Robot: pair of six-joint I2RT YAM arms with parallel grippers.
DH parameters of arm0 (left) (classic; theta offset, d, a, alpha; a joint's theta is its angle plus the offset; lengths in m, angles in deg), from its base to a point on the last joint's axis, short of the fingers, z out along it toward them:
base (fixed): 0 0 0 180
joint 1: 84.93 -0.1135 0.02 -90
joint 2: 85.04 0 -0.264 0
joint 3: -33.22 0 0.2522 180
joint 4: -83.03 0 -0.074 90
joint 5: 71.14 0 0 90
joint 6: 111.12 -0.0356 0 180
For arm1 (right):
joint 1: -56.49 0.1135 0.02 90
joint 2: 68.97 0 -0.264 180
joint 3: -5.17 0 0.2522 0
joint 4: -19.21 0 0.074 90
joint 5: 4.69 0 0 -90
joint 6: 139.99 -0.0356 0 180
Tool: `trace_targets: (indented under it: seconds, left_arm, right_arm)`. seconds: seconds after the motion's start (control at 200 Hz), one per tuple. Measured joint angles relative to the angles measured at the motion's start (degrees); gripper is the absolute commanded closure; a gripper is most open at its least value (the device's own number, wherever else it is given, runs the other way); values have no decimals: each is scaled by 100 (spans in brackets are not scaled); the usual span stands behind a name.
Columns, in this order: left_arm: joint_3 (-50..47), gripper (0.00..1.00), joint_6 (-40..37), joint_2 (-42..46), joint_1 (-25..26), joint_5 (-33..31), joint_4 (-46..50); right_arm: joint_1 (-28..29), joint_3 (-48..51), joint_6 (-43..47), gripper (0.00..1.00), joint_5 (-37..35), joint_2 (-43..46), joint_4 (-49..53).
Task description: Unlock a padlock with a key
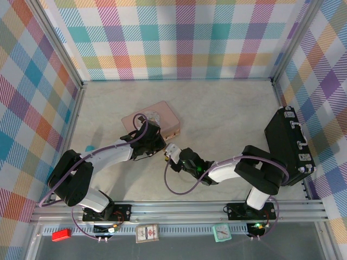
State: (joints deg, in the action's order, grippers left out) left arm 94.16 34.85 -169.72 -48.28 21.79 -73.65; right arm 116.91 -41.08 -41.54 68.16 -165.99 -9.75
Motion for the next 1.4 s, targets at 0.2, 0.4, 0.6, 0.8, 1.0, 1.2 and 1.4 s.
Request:
trace_targets:
  seconds: [0.2,0.4,0.6,0.8,1.0,1.2,1.4]
  left_arm:
    - [-20,100,20,0,0,22,-50]
    - [-52,100,42,0,-7,-13,-70]
    - [-61,100,103,0,-2,-33,-85]
    - [-66,100,168,0,13,-87,-114]
    - [-98,100,173,-2,33,-107,-177]
    - [-98,100,168,-2,46,-107,-264]
    - [-98,100,170,-2,46,-94,-264]
  right_arm:
    - [0,-83,2,75,-184,-157,-142]
    - [4,-149,20,82,-326,-258,-146]
    - [31,-164,4,84,-393,-267,-142]
    - [31,-166,-140,88,-402,-267,-140]
    - [-76,-175,-702,91,-2,-219,-50]
    - [-330,-107,-1342,94,560,-66,28]
    - [-474,-44,-1836,96,918,-42,-28]
